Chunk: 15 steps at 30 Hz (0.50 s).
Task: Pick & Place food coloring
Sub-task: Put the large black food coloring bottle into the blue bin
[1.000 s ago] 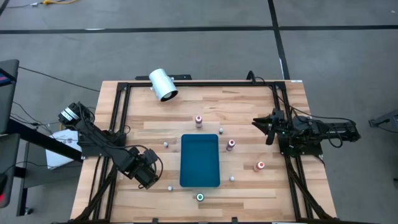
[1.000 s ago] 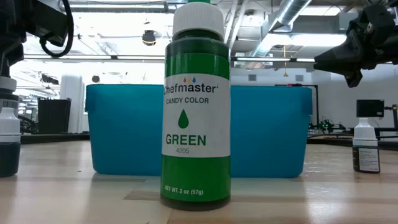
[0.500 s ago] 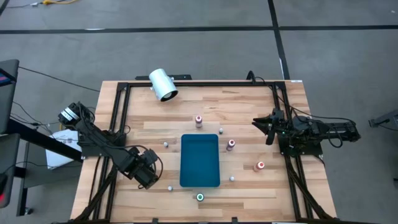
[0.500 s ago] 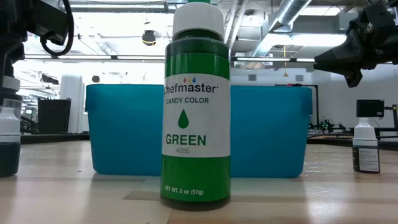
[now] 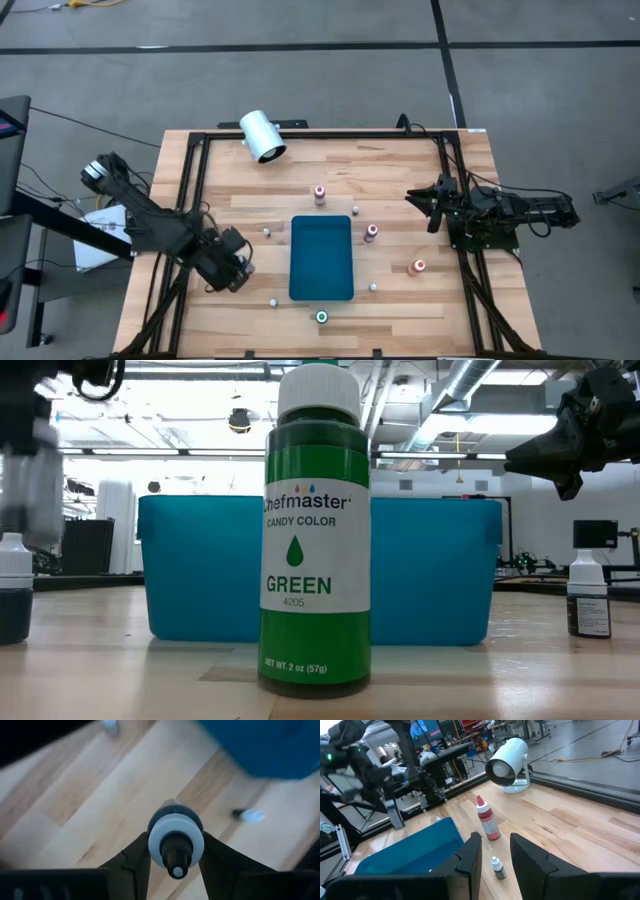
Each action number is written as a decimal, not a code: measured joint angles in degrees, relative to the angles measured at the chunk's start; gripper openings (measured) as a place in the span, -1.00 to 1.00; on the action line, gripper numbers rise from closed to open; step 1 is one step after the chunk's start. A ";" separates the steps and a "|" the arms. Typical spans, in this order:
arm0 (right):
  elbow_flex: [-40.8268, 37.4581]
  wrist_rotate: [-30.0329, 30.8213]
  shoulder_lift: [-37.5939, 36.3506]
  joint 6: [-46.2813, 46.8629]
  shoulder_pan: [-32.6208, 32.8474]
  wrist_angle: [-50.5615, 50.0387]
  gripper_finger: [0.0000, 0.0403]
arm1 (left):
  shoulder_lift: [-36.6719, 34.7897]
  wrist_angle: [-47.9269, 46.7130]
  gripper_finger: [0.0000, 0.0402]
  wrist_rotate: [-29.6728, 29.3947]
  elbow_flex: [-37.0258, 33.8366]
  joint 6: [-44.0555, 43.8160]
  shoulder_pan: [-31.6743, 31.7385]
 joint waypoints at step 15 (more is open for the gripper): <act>0.00 0.00 0.00 0.00 0.00 0.00 -0.54 | -13.31 14.44 -0.37 -14.34 0.00 10.40 6.28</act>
